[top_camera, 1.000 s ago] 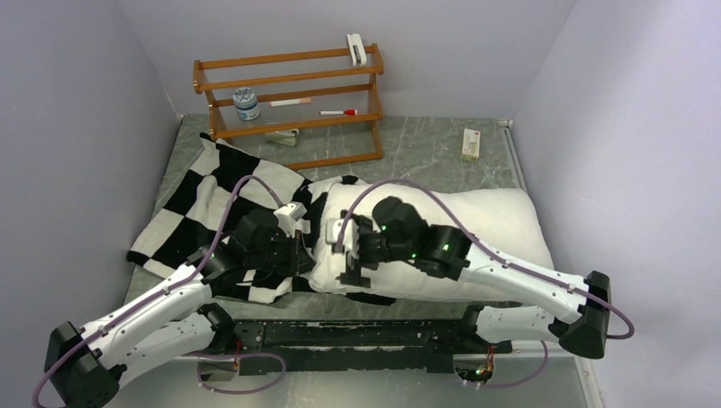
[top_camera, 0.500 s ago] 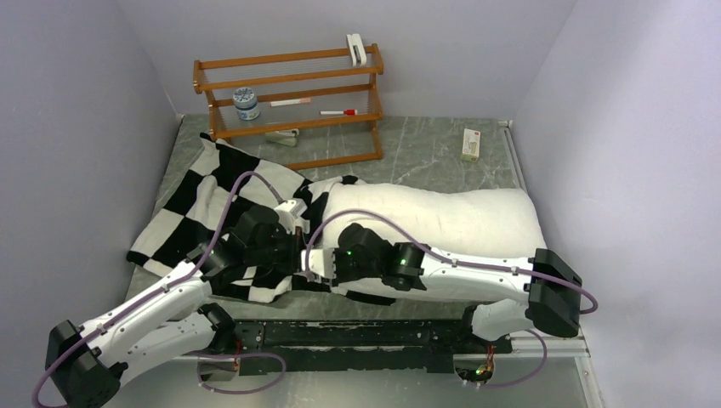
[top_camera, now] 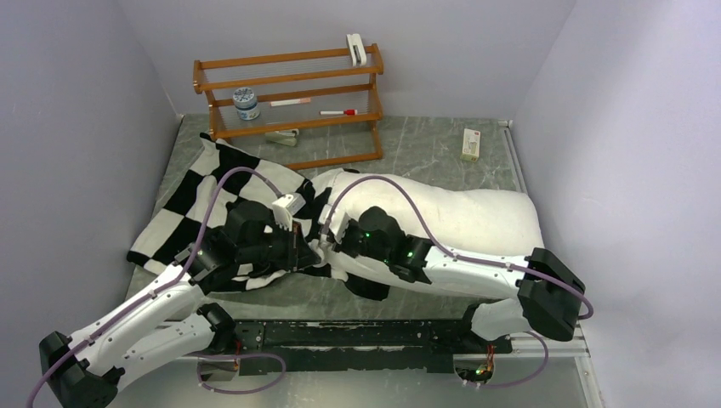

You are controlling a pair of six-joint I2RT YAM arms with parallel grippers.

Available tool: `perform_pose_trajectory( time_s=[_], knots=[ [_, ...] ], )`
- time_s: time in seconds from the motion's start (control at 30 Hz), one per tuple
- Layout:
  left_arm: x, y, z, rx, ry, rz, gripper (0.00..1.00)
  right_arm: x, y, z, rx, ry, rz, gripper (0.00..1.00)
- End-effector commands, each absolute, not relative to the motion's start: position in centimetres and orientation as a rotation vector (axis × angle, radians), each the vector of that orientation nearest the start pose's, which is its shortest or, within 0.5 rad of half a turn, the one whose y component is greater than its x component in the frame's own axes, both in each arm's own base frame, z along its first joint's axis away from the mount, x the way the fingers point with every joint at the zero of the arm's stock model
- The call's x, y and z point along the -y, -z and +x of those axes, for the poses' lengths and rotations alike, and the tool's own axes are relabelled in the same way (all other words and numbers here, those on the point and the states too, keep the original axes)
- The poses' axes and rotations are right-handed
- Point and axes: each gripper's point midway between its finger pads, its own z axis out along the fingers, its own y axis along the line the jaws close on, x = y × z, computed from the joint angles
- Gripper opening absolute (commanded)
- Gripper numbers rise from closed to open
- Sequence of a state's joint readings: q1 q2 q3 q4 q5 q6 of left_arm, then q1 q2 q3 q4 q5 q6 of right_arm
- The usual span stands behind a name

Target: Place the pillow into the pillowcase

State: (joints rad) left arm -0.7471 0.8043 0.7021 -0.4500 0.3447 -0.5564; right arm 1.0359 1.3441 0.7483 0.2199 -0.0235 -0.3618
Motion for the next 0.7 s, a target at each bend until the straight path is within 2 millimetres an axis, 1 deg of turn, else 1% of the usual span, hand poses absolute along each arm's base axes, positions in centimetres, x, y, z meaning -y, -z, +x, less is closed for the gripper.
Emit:
perform_pose_trajectory(
  time_s=[0.0,0.07,0.13,0.23,0.33,0.43,0.5,0.53,0.57,0.67],
  knots=[
    [24.8,-20.7,12.4,-2.216,1.221,0.529,0.05,-34.1,-17.2,25.3,-1.537,-0.429,-1.016,0.00],
    [25.4,-20.7,12.1,-2.204,1.276,0.543,0.05,-34.3,-17.8,25.0,-1.522,-0.476,-0.976,0.01],
    [26.1,-21.0,11.7,-2.180,1.354,0.538,0.05,-34.6,-17.7,24.6,-1.540,-0.534,-0.930,0.02],
    [26.8,-22.0,11.6,-2.116,1.444,0.503,0.05,-35.4,-17.0,23.5,-1.542,-0.584,-0.901,0.06],
    [27.3,-23.7,11.6,-2.026,1.518,0.495,0.05,-35.8,-15.9,23.3,-1.592,-0.635,-0.839,0.08],
    [27.3,-23.5,12.1,-2.029,1.497,0.473,0.05,-36.3,-15.9,22.5,-1.600,-0.701,-0.825,0.12],
    [26.9,-22.8,12.5,-2.064,1.442,0.447,0.05,-36.1,-15.5,22.3,-1.620,-0.704,-0.823,0.15],
    [26.6,-22.7,12.9,-2.065,1.412,0.425,0.05,-35.9,-15.2,22.2,-1.629,-0.700,-0.822,0.15],
    [26.3,-22.9,13.1,-2.052,1.393,0.400,0.05,-35.7,-14.8,22.1,-1.638,-0.698,-0.816,0.15],
    [25.6,-24.9,13.3,-1.949,1.400,0.341,0.05,-35.3,-13.9,21.5,-1.648,-0.726,-0.811,0.12]
  ],
)
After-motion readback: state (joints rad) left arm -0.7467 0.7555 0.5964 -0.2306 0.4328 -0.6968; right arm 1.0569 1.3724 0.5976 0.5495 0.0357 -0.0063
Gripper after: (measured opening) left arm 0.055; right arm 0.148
